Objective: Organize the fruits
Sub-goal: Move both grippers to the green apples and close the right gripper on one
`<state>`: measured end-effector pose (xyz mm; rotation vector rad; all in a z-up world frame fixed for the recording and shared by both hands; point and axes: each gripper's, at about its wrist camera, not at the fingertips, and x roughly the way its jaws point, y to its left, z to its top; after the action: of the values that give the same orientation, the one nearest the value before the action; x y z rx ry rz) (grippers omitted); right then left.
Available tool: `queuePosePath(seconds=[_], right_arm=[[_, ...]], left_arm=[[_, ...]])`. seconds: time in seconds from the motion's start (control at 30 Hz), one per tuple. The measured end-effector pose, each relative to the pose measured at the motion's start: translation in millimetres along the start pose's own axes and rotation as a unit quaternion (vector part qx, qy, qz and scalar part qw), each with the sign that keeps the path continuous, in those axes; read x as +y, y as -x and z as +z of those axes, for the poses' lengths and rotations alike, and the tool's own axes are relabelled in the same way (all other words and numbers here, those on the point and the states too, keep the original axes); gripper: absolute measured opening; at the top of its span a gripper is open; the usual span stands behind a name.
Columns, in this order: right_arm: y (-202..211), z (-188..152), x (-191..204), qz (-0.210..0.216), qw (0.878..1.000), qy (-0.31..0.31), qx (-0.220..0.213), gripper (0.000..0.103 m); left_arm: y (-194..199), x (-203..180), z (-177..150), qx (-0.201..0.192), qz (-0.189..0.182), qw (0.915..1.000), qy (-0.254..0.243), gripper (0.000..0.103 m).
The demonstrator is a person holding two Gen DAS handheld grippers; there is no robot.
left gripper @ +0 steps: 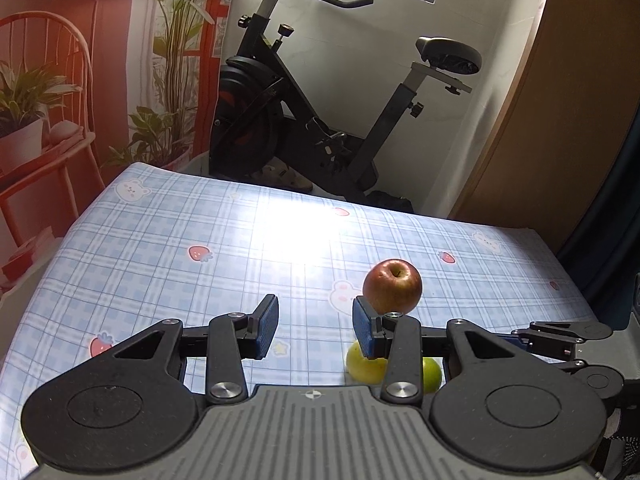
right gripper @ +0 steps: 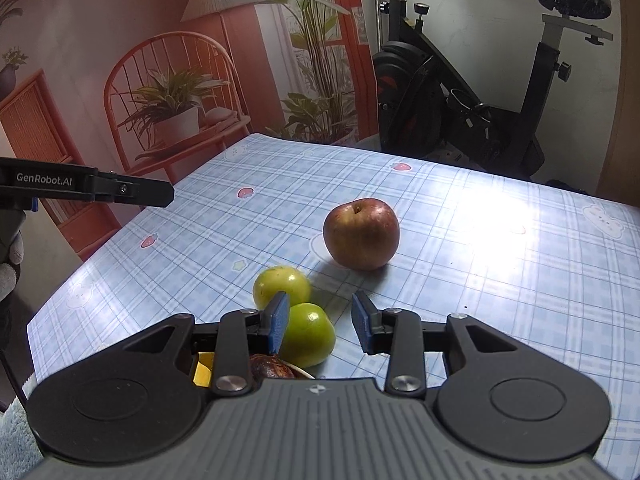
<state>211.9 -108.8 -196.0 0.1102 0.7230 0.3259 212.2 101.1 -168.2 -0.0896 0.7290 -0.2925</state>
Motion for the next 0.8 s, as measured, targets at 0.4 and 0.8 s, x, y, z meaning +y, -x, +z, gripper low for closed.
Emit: queuePosePath(seconds=[0.4, 0.8], right_arm=[[-30.9, 0.8, -5.6, 0.010, 0.998, -0.032, 0.048, 0.047], [-40.0, -3.0, -7.1, 0.028, 0.995, -0.053, 0.078, 0.051]], left_arm=[[-23.2, 14.7, -4.7, 0.021, -0.011, 0.9997, 0.004, 0.043], [-32.1, 15.9, -7.4, 0.035, -0.022, 0.9991, 0.001, 0.043]])
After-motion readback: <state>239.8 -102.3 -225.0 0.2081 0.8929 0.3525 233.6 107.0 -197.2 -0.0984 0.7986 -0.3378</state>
